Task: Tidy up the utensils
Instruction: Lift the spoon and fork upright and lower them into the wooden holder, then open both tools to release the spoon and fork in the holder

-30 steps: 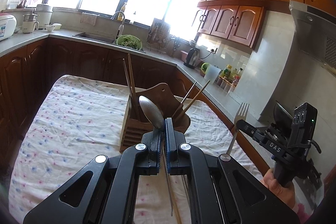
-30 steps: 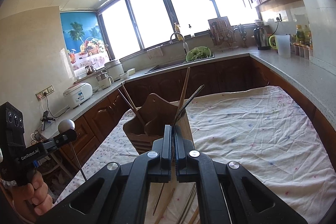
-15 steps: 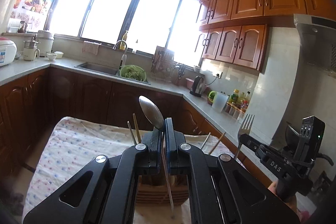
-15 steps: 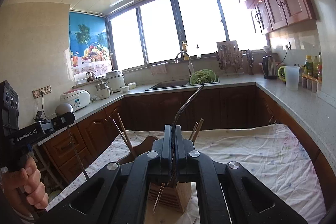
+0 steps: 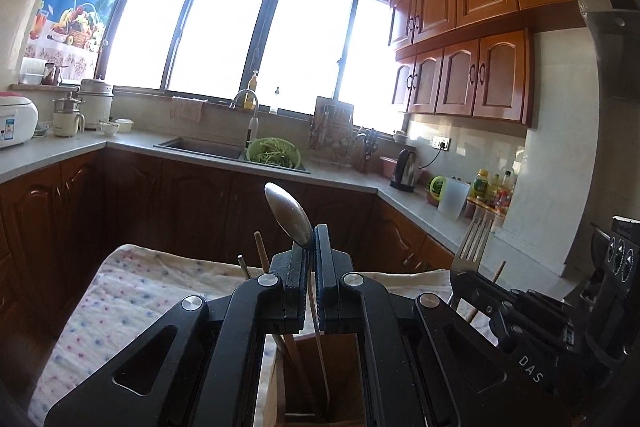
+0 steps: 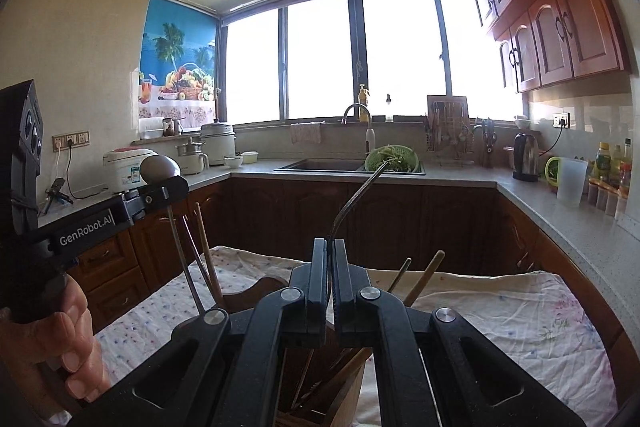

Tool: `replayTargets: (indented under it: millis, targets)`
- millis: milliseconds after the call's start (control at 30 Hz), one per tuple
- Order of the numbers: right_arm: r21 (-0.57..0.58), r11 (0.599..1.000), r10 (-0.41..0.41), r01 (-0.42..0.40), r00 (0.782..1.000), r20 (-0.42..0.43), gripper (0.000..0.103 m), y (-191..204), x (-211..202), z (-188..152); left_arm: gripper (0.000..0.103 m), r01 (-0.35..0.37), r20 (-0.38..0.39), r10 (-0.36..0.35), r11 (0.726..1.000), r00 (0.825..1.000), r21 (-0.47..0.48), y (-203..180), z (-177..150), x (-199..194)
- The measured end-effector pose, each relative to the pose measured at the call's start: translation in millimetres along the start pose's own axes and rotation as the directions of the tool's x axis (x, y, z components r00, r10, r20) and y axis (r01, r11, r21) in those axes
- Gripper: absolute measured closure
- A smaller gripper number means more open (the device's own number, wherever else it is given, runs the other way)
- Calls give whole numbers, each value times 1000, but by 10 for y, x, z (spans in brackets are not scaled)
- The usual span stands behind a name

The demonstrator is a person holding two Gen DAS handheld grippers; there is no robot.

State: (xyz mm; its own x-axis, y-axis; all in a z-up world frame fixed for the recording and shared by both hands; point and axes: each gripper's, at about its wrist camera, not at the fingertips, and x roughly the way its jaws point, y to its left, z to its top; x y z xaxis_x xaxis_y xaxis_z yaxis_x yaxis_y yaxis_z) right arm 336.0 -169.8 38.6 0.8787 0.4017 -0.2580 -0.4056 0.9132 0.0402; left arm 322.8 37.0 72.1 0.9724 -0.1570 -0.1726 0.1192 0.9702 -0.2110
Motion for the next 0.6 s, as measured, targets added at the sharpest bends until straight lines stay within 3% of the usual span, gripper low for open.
replayTargets:
  millis: [167,600]
  targets:
    - [-10,1000,16,-16,1000,-2,101,1,31,-194,101,15,-2,-15,1000,1000,25,-40,-202,66]
    - [12,999,48,-47,997,-66,101,-51,-15,-458,100,51,-92,-44,996,995,67,-88,-551,95]
